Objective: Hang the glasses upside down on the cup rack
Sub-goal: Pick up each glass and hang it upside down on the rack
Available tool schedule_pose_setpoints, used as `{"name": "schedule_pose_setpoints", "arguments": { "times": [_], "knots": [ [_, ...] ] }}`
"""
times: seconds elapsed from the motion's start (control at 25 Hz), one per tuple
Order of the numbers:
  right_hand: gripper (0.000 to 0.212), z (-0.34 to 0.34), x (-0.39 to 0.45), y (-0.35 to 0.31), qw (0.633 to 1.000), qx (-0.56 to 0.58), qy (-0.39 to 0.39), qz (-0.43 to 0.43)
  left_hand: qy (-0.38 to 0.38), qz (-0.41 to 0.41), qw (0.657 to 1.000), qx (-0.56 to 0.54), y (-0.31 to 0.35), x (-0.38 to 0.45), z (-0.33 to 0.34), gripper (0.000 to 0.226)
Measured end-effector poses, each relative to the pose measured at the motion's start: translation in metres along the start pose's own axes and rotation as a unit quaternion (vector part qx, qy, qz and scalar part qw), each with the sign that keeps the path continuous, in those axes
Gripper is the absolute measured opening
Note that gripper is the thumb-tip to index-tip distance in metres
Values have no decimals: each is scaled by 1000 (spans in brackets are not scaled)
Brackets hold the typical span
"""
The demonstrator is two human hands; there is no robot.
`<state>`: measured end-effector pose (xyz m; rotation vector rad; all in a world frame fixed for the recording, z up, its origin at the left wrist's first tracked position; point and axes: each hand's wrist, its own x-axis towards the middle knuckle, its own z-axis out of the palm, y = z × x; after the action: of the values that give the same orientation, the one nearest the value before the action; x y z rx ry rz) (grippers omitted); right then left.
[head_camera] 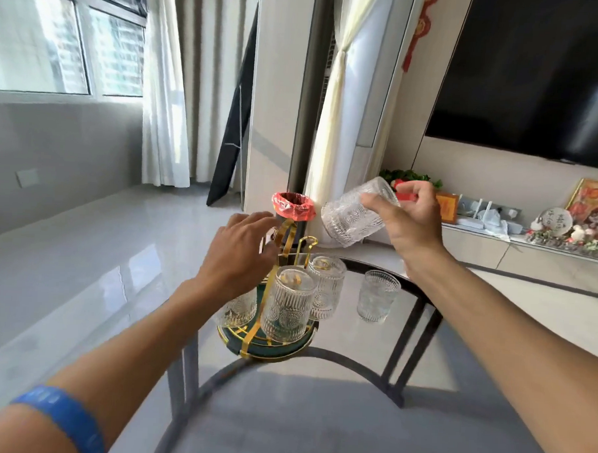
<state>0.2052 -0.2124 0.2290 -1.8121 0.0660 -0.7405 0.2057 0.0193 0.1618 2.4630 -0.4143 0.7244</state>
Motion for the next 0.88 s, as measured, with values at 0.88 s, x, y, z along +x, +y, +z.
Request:
{"name": "schedule_pose_setpoints", "arguments": {
  "times": [0.88],
  "knots": [
    [33, 112, 31, 74, 922, -326, -208, 1, -25, 79, 994, -73, -17, 21, 18, 49]
  ]
}}
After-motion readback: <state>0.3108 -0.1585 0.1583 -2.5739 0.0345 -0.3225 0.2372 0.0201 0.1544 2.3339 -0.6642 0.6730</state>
